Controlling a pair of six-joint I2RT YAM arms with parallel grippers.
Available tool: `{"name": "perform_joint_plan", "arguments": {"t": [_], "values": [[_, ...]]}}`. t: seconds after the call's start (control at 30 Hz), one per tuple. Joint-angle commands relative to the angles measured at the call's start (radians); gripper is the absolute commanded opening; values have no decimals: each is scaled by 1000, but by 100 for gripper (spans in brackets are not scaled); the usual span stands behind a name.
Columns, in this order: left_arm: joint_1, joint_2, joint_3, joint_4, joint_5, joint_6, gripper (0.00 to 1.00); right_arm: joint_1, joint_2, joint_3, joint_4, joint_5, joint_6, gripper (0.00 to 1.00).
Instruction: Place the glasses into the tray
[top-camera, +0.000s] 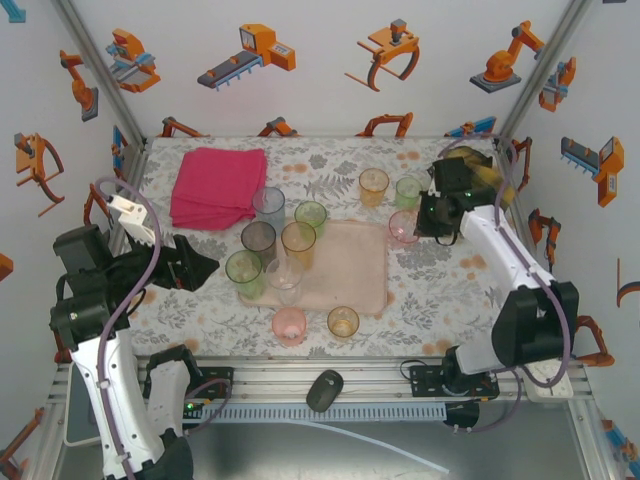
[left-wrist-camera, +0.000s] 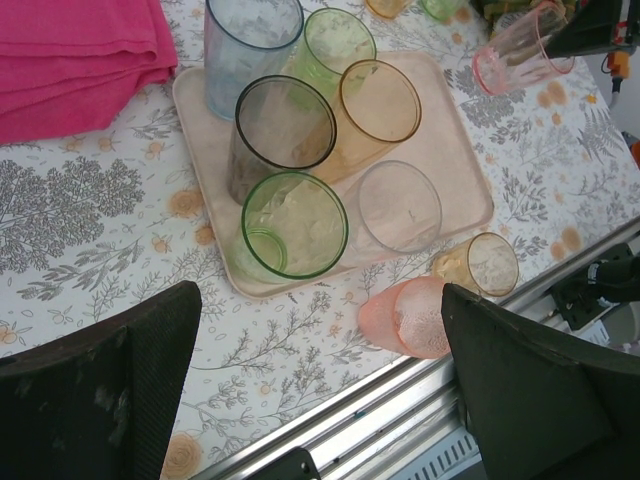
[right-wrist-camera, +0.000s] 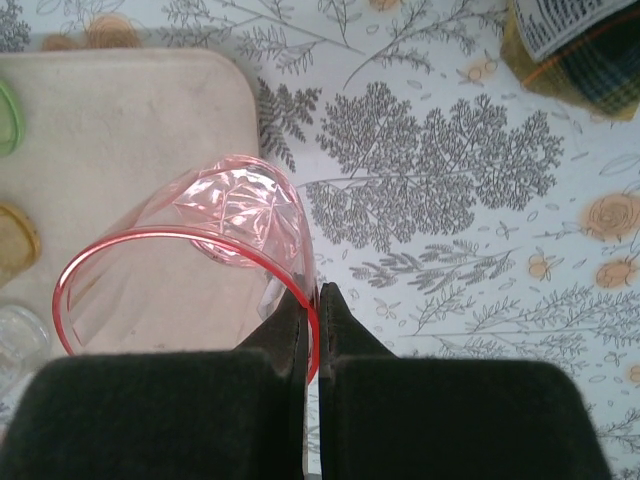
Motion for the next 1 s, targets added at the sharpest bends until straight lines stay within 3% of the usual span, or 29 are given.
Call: {"name": "perform_joint_plan", "arguments": {"t": [0.0, 0.43, 0.97], "values": [[1, -10, -17, 14, 21, -10, 97, 29, -86, -28, -20, 22, 26, 1], [2, -31, -74, 43, 21, -18, 97, 146, -183, -40, -90, 120, 42, 2], [11, -44, -98, 53, 10, -25, 97, 260, 105, 197, -44, 164, 7, 2]]}}
